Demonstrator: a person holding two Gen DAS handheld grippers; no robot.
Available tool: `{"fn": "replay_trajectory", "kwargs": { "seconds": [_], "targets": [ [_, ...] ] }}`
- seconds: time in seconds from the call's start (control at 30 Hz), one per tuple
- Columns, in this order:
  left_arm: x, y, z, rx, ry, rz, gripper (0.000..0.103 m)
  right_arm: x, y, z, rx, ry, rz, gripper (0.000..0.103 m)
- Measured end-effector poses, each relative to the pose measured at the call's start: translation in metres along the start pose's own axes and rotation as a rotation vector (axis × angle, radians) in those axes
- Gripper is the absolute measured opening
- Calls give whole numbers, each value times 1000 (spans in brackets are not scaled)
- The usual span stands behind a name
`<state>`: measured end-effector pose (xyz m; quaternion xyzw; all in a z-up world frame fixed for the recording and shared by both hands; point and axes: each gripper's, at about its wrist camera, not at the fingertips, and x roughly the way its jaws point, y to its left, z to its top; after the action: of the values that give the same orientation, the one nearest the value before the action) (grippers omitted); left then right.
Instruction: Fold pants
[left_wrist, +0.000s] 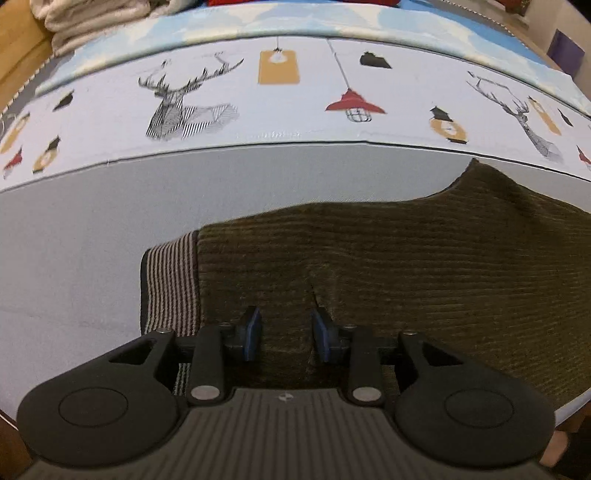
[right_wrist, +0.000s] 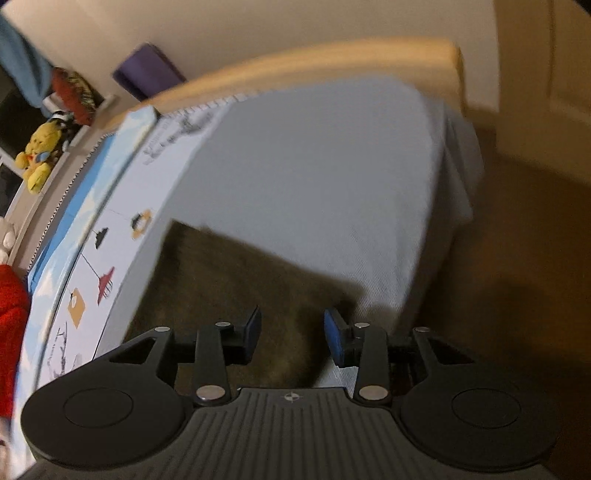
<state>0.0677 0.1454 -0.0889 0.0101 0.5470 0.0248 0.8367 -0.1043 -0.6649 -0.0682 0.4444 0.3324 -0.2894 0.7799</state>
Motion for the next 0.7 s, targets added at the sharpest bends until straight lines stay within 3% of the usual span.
{"fn": "replay_trajectory", "kwargs": {
  "seconds": [0.27,0.47,0.5,0.57,0.7],
  "targets": [
    [7,-4,-2,6,21,21,35,27,-19,2,85,68,0,41],
    [10,-5,-3,29,27,31,35,37,-17,7,115,43,-2,45],
    [10,-5,-3,30,28,31,35,37,-18,8,123,33,-5,44],
    [11,-4,-2,31,29,31,35,36,-14,7,109,17,-29,31],
    [11,-4,-2,25,30,27,35,24,-3,6,91,-29,-42,26]
  ]
}}
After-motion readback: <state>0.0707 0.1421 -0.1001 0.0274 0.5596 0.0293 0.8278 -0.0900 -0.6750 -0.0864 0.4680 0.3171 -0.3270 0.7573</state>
